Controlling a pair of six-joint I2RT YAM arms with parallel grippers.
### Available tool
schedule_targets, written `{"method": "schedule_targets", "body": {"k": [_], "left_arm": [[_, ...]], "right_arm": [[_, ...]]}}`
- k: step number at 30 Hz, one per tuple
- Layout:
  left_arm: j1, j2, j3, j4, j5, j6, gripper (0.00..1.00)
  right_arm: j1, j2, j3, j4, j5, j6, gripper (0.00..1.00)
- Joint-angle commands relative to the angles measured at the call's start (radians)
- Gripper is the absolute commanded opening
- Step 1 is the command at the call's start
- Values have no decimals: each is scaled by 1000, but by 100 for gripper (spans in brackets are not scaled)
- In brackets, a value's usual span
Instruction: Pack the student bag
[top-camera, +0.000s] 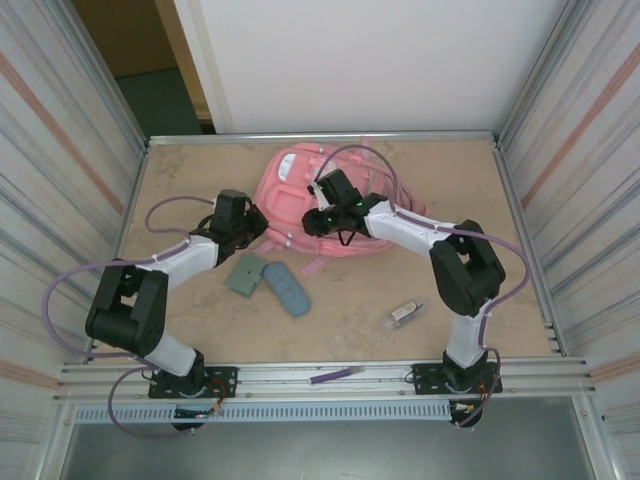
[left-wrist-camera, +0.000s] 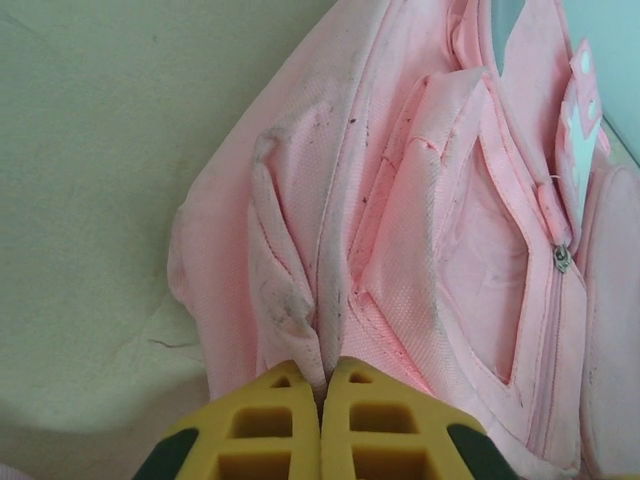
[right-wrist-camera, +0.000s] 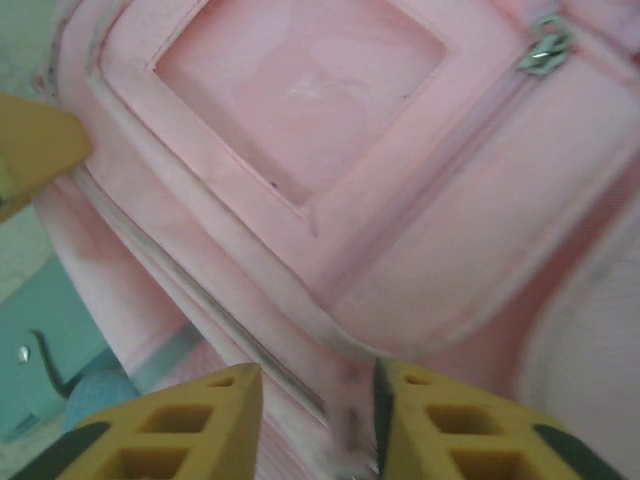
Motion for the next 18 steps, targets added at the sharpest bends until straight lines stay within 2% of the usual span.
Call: {"method": "schedule_targets", "body": {"k": [1, 6, 9, 11, 13, 14, 15, 18], "left_arm": [[13, -39, 20, -44, 22, 114, 2], [28, -5, 28, -61, 59, 187, 7], [43, 24, 32, -68, 91, 209, 10], [46, 45, 49, -80, 113, 242, 15], [48, 62, 72, -113, 115, 279, 23], [47, 64, 82, -128, 112, 290, 25], [48, 63, 88, -144, 106, 300, 26], [53, 27, 97, -194, 82, 332, 34]], "right_arm": [[-73, -119, -43, -6, 30, -41, 39], [-237, -206, -132, -7, 73, -12, 45], [-339, -211, -137, -49, 53, 26, 47], [-382, -218, -158, -43, 65, 33, 49], [-393, -231, -177, -31, 154, 12, 52], [-388, -239, -183, -28, 206, -4, 67], [-381, -252, -189, -25, 271, -24, 100], [-366, -292, -218, 13, 413, -50, 99]]}}
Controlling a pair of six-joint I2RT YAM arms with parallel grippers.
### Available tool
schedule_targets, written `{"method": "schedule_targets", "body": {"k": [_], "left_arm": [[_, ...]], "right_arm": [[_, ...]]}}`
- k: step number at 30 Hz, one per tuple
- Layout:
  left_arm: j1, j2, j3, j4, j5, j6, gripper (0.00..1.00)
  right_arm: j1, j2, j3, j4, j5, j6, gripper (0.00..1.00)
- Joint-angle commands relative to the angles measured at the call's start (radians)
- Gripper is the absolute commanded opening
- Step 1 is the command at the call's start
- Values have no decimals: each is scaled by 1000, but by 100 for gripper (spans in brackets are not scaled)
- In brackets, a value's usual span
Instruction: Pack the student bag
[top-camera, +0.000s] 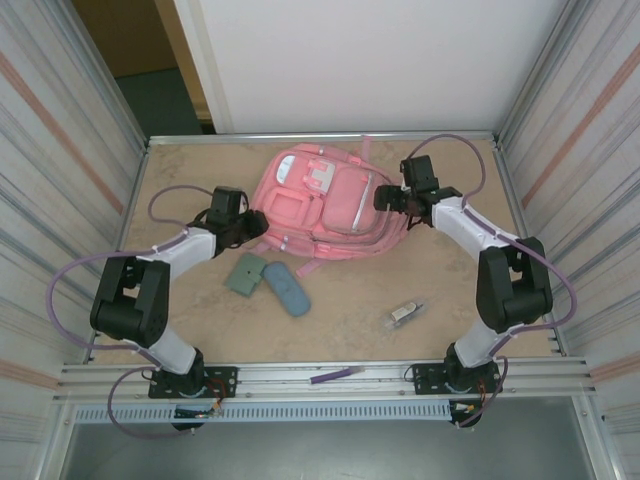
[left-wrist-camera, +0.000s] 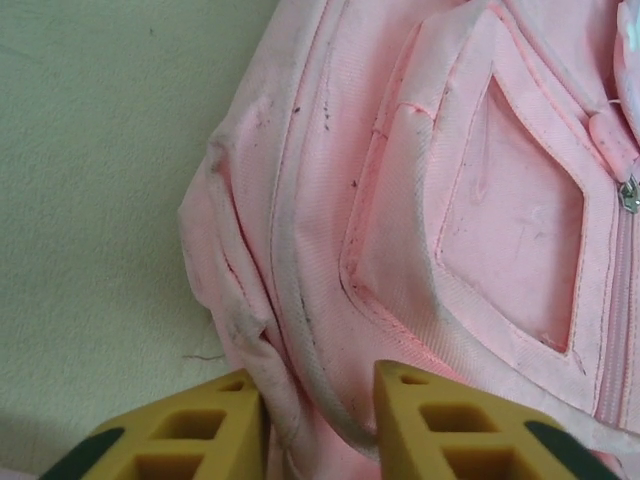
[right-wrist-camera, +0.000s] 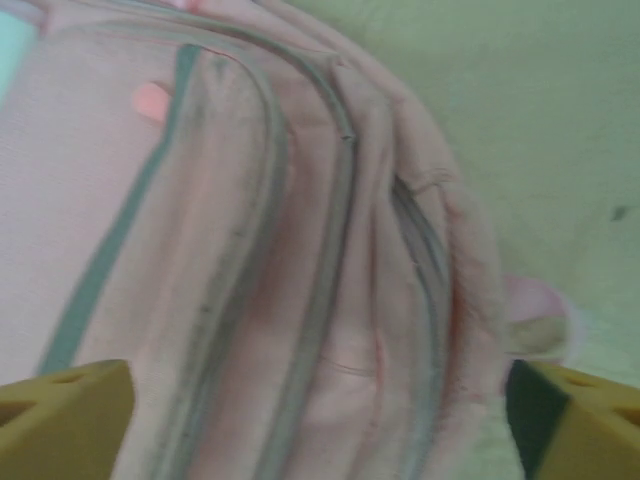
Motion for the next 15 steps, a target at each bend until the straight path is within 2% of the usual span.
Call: {"method": "schedule_targets", "body": {"k": [1, 3, 6, 9, 13, 14, 15], "left_arm": [[4, -47, 29, -89, -18, 86, 37], [4, -90, 19, -111, -48, 115, 40], [4, -169, 5, -157, -99, 137, 44], [-3, -277, -38, -162, -185, 167, 48], [-5, -442, -118, -139, -317, 196, 58], [-4, -488, -134, -135, -332, 210, 68], [-3, -532, -156, -119, -344, 217, 96]], "right_arm": [[16, -85, -27, 52, 178, -37, 99], [6, -105, -44, 86, 202, 3, 99], [-31, -111, -53, 75, 161, 118, 99], [-105, -87, -49, 73, -95, 143, 99], [-103, -77, -53, 59, -135, 152, 98], [-89, -73, -57, 70, -153, 135, 97], [-76, -67, -53, 75, -181, 121, 95]]}}
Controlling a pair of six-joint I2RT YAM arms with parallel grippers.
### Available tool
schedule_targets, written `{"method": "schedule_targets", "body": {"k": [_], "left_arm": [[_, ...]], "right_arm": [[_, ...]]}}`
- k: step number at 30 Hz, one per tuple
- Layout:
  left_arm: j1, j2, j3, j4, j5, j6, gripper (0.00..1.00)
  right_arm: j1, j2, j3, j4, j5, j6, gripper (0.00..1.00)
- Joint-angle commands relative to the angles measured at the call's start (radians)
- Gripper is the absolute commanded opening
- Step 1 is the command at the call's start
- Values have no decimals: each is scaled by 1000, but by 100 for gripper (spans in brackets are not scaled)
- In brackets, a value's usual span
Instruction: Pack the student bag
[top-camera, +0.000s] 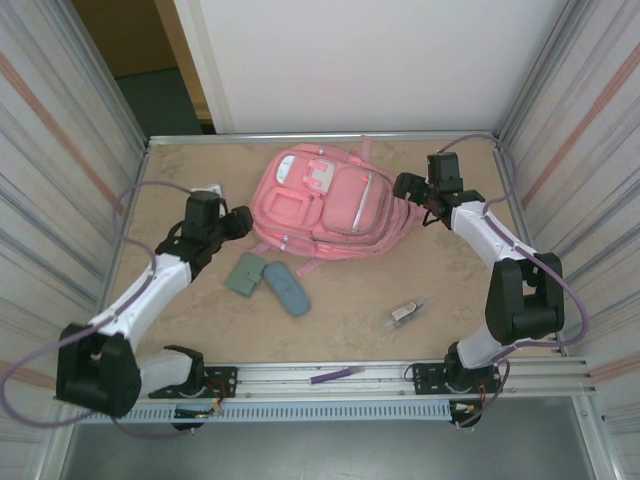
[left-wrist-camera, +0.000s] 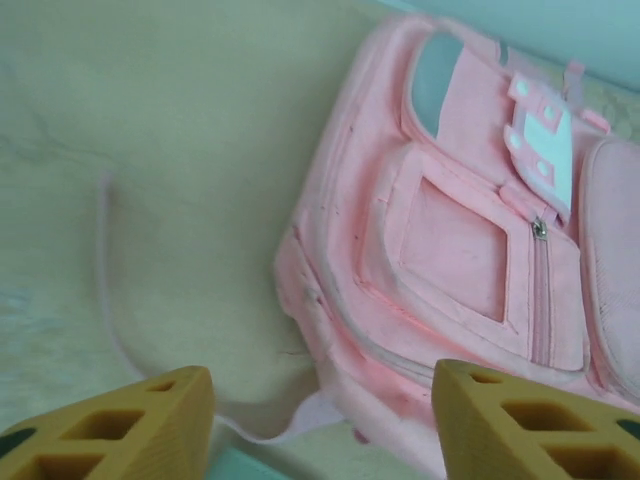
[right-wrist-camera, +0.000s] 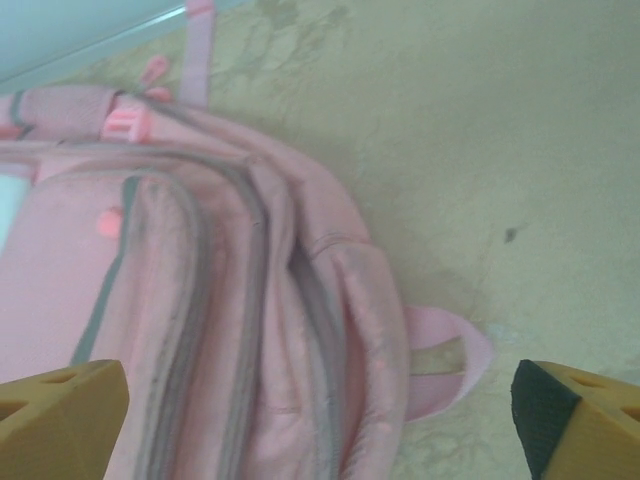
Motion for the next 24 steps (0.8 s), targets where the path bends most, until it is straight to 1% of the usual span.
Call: {"method": "schedule_targets", "body": {"k": [1, 3, 4, 6, 7, 10, 12, 15, 17, 20, 21, 22, 24], "left_arm": [[0, -115, -76, 29, -117, 61, 99], [9, -156, -121, 70, -95, 25, 99], [14, -161, -132, 87, -62, 10, 99], [14, -152, -135, 125, 66, 45, 99], [7, -142, -130, 127, 94, 58, 99], [-55, -106, -110, 121, 66, 125, 99], [-112, -70, -92, 110, 42, 177, 99], [-184, -8, -59, 84, 4, 216, 99], [-223, 30, -58, 93, -32, 213, 99], [-251, 78, -56, 117, -3, 206, 99], [-258, 90, -58, 125, 0, 212, 99], [-261, 105, -62, 132, 1, 214, 99], [-263, 134, -60, 129, -7, 199, 99]], "right_arm": [[48, 28, -2, 6, -133, -7, 93], [59, 54, 19, -7, -186, 0, 87], [58, 66, 26, -10, -204, 12, 84], [56, 95, 30, 1, -224, 44, 80], [57, 111, 37, 5, -232, 52, 78], [54, 178, 93, -38, -262, 65, 71], [60, 221, 132, -61, -286, 68, 65], [77, 270, 167, -61, -296, 80, 61], [82, 292, 198, -93, -292, 87, 61], [83, 299, 199, -97, -286, 106, 61], [83, 299, 195, -92, -295, 111, 60], [81, 299, 195, -91, -314, 110, 54], [82, 290, 193, -97, -340, 117, 45]]}}
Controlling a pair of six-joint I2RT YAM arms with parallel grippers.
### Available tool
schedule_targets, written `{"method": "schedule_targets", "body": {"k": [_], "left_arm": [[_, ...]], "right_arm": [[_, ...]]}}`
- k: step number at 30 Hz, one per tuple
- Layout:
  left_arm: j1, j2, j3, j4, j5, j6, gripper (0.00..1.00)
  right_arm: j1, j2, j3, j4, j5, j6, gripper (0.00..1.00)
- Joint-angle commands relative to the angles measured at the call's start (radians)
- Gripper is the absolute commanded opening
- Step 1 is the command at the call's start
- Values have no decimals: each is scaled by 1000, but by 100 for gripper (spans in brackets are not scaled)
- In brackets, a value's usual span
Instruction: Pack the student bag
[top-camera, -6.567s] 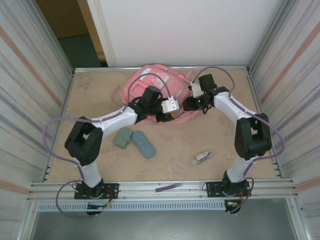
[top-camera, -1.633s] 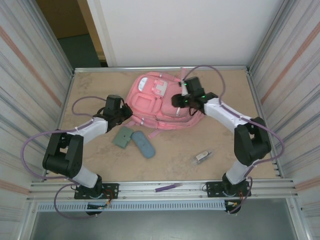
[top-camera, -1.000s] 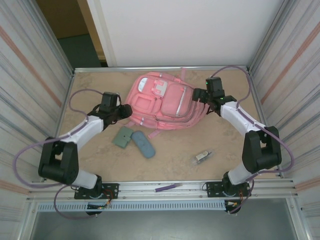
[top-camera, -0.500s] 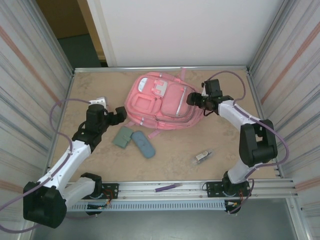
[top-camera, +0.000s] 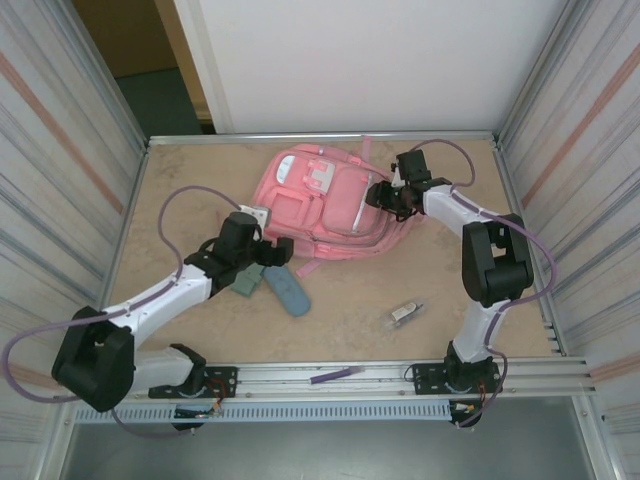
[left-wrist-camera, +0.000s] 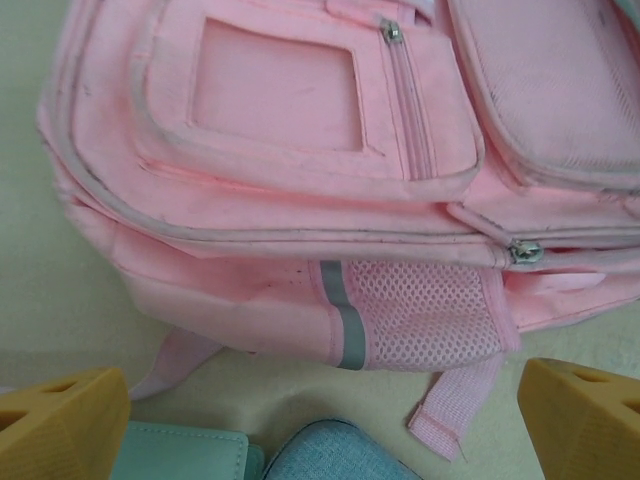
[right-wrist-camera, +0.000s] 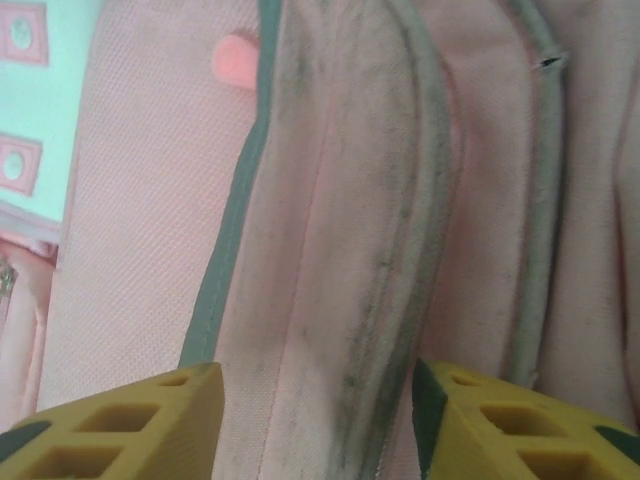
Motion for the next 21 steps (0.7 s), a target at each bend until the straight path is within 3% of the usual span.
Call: {"method": "schedule_targets", "body": {"k": [1, 6, 13, 21], "left_arm": [[-4, 42, 34, 10, -25, 12, 99], [-4, 104, 53, 30, -29, 32, 99], [23, 308, 178, 65, 30, 78, 99], [85, 496, 370, 39, 53, 109, 99]], "right_arm": [[7, -7, 8, -26, -56, 31, 40], [16, -37, -23, 31, -105, 73, 1], [42, -155, -39, 142, -180, 281, 0], [137, -327, -69, 149, -2, 447, 0]]}}
